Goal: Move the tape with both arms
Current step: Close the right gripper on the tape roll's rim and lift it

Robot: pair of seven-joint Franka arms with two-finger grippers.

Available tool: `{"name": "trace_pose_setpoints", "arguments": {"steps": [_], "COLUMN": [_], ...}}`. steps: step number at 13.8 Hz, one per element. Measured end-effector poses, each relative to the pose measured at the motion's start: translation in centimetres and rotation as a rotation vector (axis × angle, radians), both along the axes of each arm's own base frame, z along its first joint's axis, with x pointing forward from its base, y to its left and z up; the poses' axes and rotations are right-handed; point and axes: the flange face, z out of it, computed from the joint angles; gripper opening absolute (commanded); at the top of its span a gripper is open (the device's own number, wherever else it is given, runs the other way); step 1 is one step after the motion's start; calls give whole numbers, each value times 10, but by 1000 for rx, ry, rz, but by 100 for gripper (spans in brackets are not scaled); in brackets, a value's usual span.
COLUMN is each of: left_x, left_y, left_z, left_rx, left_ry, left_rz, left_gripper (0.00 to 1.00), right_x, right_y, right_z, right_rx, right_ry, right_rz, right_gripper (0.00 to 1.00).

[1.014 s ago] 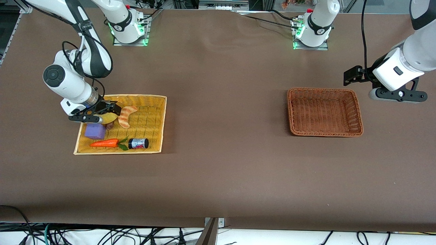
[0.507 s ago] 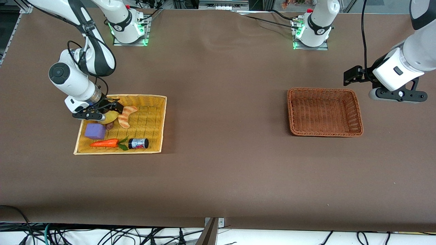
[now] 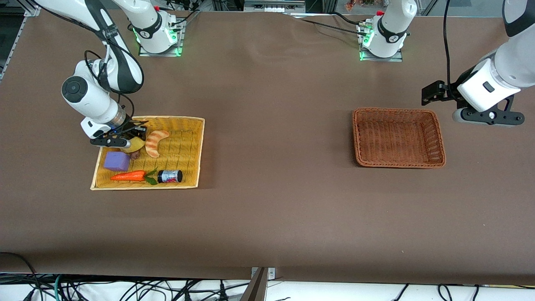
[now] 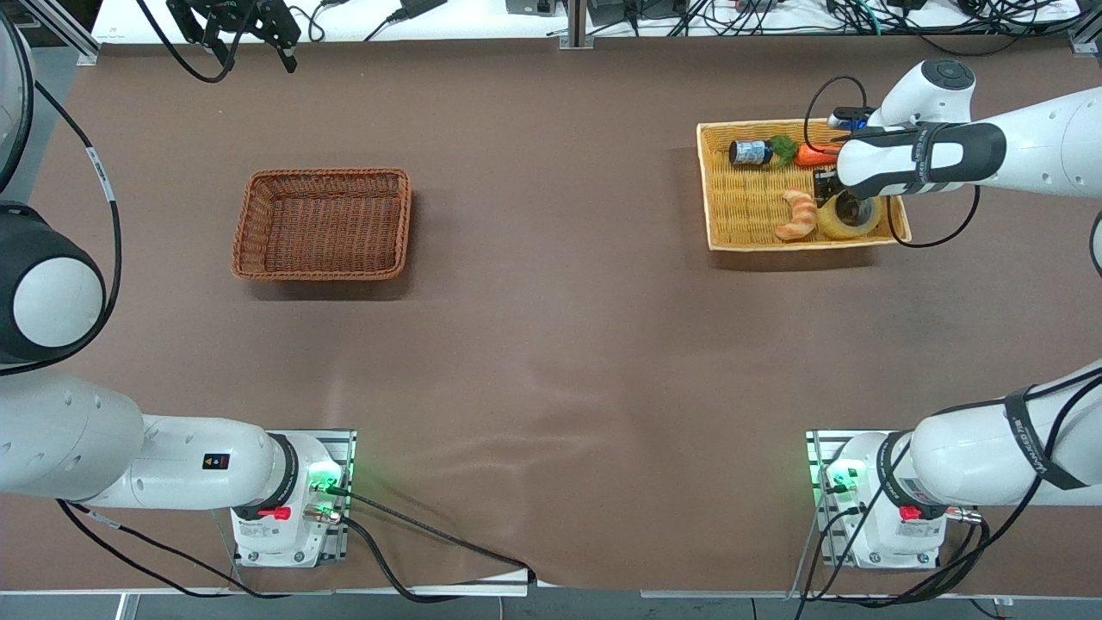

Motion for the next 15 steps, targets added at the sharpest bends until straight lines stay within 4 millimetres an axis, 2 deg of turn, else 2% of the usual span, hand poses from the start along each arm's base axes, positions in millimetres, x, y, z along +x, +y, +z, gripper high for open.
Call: {"name": "trace_pose_setpoints", "arguments": {"steps": [6, 9, 11, 13, 15], "left_x": [0, 0, 0, 0, 0], "left_y": [0, 0, 0, 0, 0], "left_z": [0, 0, 0, 0, 0], "left_rx": [0, 0, 0, 0, 0], "left_ry": [0, 0, 0, 0, 0], "left_rz": [0, 0, 0, 0, 0], "left_gripper": [100, 100, 100, 100, 100], "right_x": [2, 9, 18, 28, 32], "right_y": [2, 12, 31, 59, 110], "right_z": [5, 33, 68, 105, 137], "right_rx": [0, -2, -3, -4, 2], "right_ry": [-13, -9, -2, 19, 29], "right_rz": [20, 43, 70, 59, 3], "right_gripper": [0, 0, 0, 0, 0]}}
